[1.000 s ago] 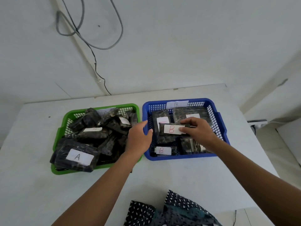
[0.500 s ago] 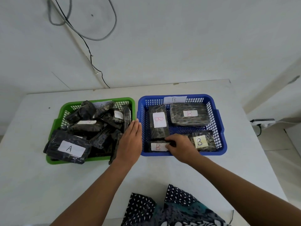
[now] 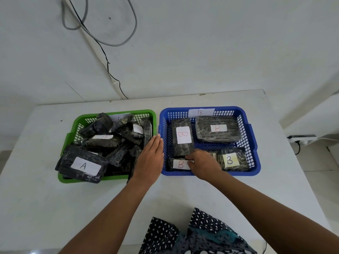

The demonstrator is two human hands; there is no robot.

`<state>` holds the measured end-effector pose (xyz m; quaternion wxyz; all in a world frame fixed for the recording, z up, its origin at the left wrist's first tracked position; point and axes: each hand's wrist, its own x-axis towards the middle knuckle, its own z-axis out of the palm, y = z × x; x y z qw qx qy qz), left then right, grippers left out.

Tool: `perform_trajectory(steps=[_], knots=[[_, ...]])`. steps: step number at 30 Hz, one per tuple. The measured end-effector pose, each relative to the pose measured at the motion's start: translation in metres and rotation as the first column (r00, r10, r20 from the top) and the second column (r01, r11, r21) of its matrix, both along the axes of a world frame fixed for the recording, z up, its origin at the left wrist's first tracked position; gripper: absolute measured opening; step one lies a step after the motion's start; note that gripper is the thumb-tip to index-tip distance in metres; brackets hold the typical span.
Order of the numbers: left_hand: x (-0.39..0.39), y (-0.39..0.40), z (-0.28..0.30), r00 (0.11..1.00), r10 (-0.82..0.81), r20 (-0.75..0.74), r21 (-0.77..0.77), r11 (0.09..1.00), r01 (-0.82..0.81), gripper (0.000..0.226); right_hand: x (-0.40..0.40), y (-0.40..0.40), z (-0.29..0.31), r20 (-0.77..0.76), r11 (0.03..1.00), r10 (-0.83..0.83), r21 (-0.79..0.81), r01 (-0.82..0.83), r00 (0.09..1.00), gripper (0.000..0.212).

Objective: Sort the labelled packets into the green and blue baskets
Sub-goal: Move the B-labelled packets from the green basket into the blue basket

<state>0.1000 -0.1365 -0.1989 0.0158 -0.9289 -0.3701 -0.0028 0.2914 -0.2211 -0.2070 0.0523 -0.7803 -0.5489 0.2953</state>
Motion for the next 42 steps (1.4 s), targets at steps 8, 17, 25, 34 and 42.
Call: perform_trajectory(steps=[8,17,25,34,42], knots=[[-0.001,0.001,0.002,0.999,-0.02,0.048,0.025,1.0,0.019,0.052,-0.009,-0.006,0.0,-0.032,0.987,-0.115,0.107,0.118,0.993,0.027],[-0.007,0.007,0.011,0.956,0.015,0.294,-0.128,0.991,0.024,0.046,-0.01,-0.007,0.009,0.116,0.979,-0.038,0.202,0.013,0.993,0.026],[-0.039,0.054,0.04,0.952,0.157,0.263,-0.052,0.988,-0.148,0.049,-0.017,0.056,0.036,0.073,0.898,0.178,0.395,-0.192,0.981,0.038],[-0.094,0.107,0.053,0.928,0.323,0.183,-0.051,0.946,-0.319,0.053,-0.08,0.168,0.059,0.073,0.837,0.357,0.418,-0.354,0.931,0.044],[-0.13,0.137,0.044,0.918,0.386,0.095,-0.234,0.905,-0.356,0.056,-0.108,0.216,0.04,0.085,0.777,0.555,0.3,-0.553,0.827,0.051]])
